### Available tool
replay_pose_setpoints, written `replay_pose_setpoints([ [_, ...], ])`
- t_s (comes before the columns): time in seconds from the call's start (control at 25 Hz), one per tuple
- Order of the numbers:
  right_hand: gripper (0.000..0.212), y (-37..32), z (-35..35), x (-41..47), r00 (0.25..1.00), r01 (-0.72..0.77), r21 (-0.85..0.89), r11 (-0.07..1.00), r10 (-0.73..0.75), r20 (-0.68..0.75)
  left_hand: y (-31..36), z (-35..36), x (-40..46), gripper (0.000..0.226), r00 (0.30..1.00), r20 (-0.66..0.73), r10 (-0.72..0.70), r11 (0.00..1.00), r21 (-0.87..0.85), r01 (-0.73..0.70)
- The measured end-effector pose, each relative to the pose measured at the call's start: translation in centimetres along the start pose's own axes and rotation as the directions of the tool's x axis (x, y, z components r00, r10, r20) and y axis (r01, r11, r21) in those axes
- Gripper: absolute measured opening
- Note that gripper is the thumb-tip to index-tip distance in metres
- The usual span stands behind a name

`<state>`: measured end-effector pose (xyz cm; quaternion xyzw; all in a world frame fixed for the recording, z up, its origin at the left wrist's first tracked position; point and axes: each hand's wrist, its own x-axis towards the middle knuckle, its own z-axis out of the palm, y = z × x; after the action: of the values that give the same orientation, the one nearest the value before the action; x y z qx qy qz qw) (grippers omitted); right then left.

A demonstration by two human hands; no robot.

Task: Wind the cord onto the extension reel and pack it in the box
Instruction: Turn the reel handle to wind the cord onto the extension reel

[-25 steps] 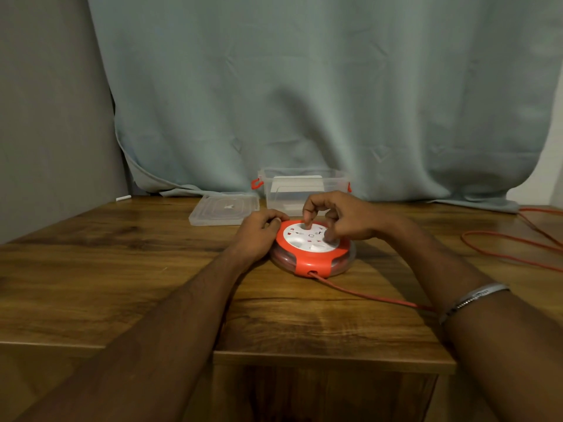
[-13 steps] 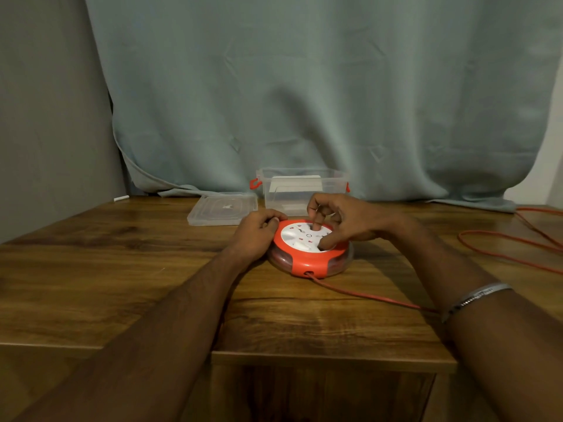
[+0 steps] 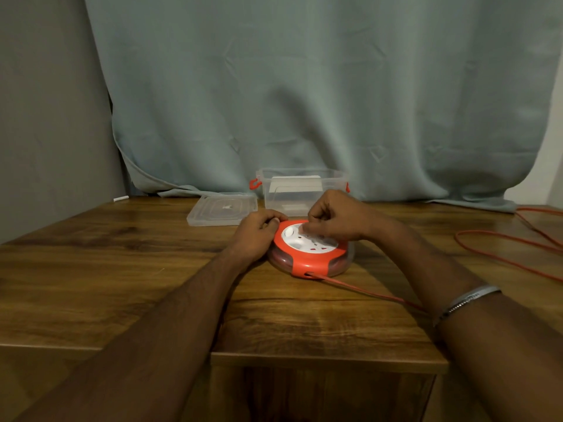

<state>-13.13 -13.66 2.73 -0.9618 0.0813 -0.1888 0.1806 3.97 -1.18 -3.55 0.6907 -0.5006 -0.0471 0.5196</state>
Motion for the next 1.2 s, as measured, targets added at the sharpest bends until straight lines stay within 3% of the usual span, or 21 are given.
replay_pose_setpoints([
  [0.08,0.013,0.3,-0.9,-0.3,1.0,0.007,0.037,0.999,-0.006,-0.021,0.0,0.0,0.0,0.032,1.0,0.004,-0.01,1.0,-0.008,0.01],
  [0.2,0.049,0.8,-1.8,-0.8,0.992,-0.02,-0.017,1.0,0.022,0.126,0.0,0.0,0.0,0.032,1.0,0.011,-0.017,1.0,-0.001,0.017],
  [0.32,0.055,1.2,-1.9,-0.9,0.982,-0.01,-0.003,1.0,0.011,0.191,0.0,0.0,0.0,0.033,1.0,0.012,-0.01,1.0,0.006,0.01],
  [0.8,0.028,1.0,-1.5,-0.8,0.99,-0.072,0.038,0.997,0.067,0.121,0.0,0.1,0.1,0.031,0.999,0.014,-0.034,0.999,-0.013,0.034],
  [1.08,0.03,0.1,0.0,-0.4,0.993,-0.088,-0.089,0.992,0.094,0.075,-0.2,0.1,0.1,0.031,0.999,0.009,-0.034,0.999,0.001,0.034],
  [1.2,0.039,0.0,0.4,-0.2,0.995,-0.074,-0.045,0.996,0.077,0.069,-0.2,0.0,0.0,0.031,1.0,0.014,-0.023,1.0,-0.017,0.023],
])
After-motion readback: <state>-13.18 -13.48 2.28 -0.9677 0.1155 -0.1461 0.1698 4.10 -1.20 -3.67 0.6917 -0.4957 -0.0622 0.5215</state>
